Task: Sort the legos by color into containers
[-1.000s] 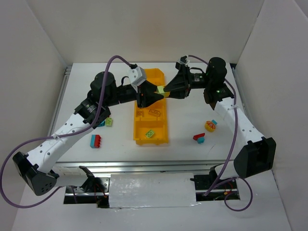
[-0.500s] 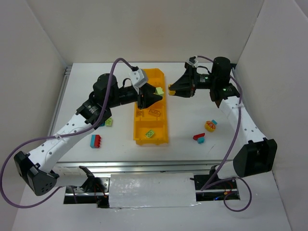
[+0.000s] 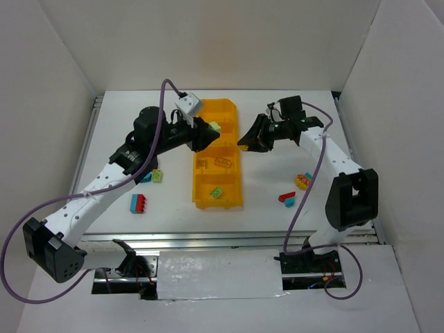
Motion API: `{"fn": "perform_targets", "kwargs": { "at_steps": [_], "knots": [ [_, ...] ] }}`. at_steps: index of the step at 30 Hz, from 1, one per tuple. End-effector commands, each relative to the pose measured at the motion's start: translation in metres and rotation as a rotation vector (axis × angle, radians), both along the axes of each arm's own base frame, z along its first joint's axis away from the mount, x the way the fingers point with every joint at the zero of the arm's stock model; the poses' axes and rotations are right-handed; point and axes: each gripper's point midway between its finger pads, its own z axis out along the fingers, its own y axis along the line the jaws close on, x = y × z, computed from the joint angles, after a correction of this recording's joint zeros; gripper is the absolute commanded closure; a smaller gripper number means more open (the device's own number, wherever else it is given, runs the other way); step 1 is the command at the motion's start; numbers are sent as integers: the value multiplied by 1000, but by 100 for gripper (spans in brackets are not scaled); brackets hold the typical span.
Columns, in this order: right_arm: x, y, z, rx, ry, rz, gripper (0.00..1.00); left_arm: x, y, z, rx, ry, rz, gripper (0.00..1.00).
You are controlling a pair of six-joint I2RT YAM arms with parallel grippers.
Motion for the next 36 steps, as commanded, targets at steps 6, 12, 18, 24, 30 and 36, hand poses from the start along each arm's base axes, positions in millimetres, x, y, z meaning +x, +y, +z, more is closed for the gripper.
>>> {"fn": "perform_targets", "kwargs": {
  "at_steps": [6,12,18,24,30,36],
  "knots": [
    [20,12,-66,-346,15,-21,95,2,26,33,-64,38,119,100],
    [27,48,-83,-365,18,42,87,6,34,20,-44,103,151,100],
    [33,59,-89,-350,14,73,47,3,36,13,-40,114,152,100],
    [36,72,-66,-277,-22,118,23,1,38,11,-27,107,152,100],
    [29,64,-24,-211,-62,100,0,3,38,2,-6,120,153,100],
    [17,10,15,-239,-98,-59,0,-2,33,-19,23,171,117,100]
  ]
}}
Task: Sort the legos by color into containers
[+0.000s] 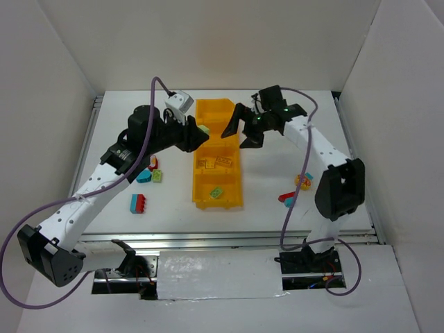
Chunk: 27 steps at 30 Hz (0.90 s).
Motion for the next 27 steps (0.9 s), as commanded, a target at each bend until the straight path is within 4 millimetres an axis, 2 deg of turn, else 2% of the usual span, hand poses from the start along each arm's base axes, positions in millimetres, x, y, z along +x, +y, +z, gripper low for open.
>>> {"fn": "perform_targets", "kwargs": {
  "at_steps": [1,2,4,5,6,11,12,19,27],
  "knots": [
    [-11,-36,45,0,-74,-91,0,-5,-1,-5,0,-4,-32,100],
    [-9,-49,45,-35,-85,-129,0,-6,-3,-5,-5,-2,-39,100],
    [-16,-66,51,-96,-94,-177,0,-10,-7,-9,-5,16,-69,100],
    [-14,-81,49,-153,-107,-230,0,-9,-8,-14,2,33,-74,100],
    [-20,-90,54,-178,-117,-251,0,-11,-9,-19,8,50,-79,100],
    [-32,-124,52,-272,-124,-348,0,-26,-15,-50,51,136,-121,100],
    [-36,-130,59,-283,-148,-372,0,-28,-16,-56,58,152,-125,100],
    [-51,-149,66,-309,-187,-425,0,-50,-30,-77,100,238,-187,100],
    [-63,-161,63,-327,-197,-451,0,-65,-31,-106,152,322,-201,100]
  ]
}}
